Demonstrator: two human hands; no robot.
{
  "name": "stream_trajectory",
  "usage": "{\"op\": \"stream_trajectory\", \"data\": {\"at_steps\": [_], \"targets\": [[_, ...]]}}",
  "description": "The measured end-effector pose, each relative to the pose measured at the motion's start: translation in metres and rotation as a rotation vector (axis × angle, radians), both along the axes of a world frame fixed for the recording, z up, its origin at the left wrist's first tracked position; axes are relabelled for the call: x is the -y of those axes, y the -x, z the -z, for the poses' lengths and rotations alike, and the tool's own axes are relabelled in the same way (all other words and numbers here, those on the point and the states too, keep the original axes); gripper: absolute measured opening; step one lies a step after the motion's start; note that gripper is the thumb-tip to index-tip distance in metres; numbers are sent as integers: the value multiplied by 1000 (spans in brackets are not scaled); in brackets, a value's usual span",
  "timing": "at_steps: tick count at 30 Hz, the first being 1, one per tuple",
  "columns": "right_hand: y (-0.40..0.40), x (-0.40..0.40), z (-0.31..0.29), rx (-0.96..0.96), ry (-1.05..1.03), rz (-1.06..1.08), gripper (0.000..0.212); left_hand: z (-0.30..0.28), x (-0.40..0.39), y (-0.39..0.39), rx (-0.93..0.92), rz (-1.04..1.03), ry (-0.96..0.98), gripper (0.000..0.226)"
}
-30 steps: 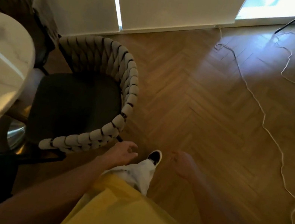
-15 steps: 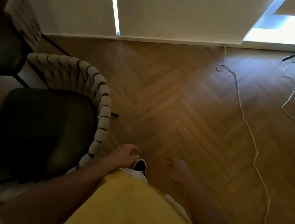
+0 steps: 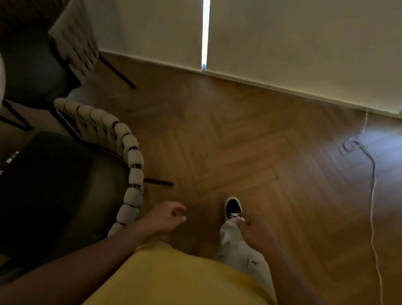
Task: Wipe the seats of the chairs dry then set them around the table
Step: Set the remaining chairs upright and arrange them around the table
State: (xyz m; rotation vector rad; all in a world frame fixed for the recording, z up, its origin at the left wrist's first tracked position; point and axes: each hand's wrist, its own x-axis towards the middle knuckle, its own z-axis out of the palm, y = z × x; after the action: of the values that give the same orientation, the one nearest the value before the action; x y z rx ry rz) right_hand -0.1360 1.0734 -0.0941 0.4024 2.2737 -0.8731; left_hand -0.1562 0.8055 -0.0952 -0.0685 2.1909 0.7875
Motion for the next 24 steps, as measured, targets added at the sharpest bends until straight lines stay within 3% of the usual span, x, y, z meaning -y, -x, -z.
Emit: {"op": "stream_trajectory", "data": {"at_steps": [3, 7, 13, 24], "targets": [[72, -23, -6, -14, 33, -109, 20, -8, -19, 48, -36, -139, -19, 38], [152, -37, -29, -45, 8, -328, 34, -30, -39, 108, -96, -356, -51, 35], [257, -26, -33, -21, 46, -410, 40, -52, -42, 170, -182, -622, -80, 33], [427, 107, -26, -109, 46, -779, 37, -38, 88, 245, -304, -1088, 70, 50]]}}
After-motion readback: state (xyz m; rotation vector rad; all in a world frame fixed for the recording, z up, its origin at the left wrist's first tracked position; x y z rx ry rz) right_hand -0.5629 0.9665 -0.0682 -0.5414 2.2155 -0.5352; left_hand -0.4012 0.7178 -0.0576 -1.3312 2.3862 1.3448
